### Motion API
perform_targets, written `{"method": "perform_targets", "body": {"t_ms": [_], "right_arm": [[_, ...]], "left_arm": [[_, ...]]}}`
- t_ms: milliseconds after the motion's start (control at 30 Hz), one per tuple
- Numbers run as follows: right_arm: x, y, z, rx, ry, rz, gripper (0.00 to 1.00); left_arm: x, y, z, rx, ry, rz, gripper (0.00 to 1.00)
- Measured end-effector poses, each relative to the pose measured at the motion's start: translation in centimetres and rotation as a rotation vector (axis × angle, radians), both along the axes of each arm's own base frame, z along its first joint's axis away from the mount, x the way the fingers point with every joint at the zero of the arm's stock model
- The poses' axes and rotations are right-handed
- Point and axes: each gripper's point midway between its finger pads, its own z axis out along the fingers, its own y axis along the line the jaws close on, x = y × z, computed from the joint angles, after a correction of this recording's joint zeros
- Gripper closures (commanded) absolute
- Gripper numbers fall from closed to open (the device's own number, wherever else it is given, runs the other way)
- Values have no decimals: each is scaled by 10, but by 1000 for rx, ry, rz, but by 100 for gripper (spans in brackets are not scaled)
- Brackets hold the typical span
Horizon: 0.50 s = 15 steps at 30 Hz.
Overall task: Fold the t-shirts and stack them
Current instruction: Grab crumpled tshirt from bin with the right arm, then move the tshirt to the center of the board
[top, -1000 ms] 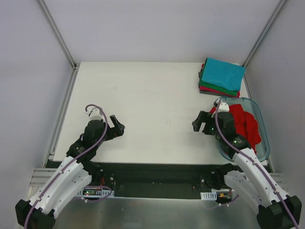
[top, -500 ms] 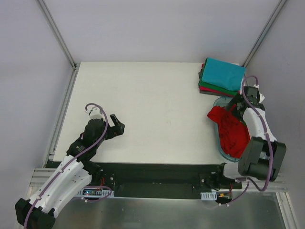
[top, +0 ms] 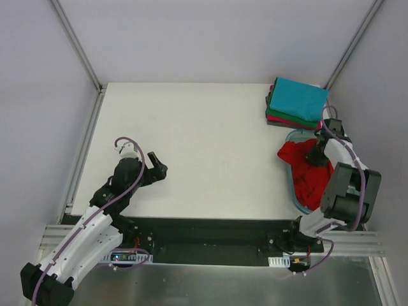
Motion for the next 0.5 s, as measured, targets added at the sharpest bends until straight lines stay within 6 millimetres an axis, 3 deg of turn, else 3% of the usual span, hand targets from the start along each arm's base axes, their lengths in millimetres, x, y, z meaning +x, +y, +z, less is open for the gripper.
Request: {"method": "perform_targets", "body": {"t_ms": [67, 133, 267, 333, 400, 500], "right_arm": [[2, 2, 28, -20, -77, 25, 99], [6, 9, 70, -42, -202, 62, 99], [10, 49, 186, -66, -509, 219, 99], [10, 82, 248, -66, -650, 340, 99], [4, 129, 312, -31, -802, 506, 99], [-13, 193, 386, 51, -962, 724, 99]], "left_arm": [[0, 0, 2, -7, -4, 3, 1], [1, -1, 5, -16, -7, 5, 1], [2, -3, 11, -27, -18, 0, 1], [3, -3, 13, -29, -22, 0, 1], [2, -3, 13, -30, -24, 0, 1], [3, -3, 13, -30, -24, 0, 1]]}}
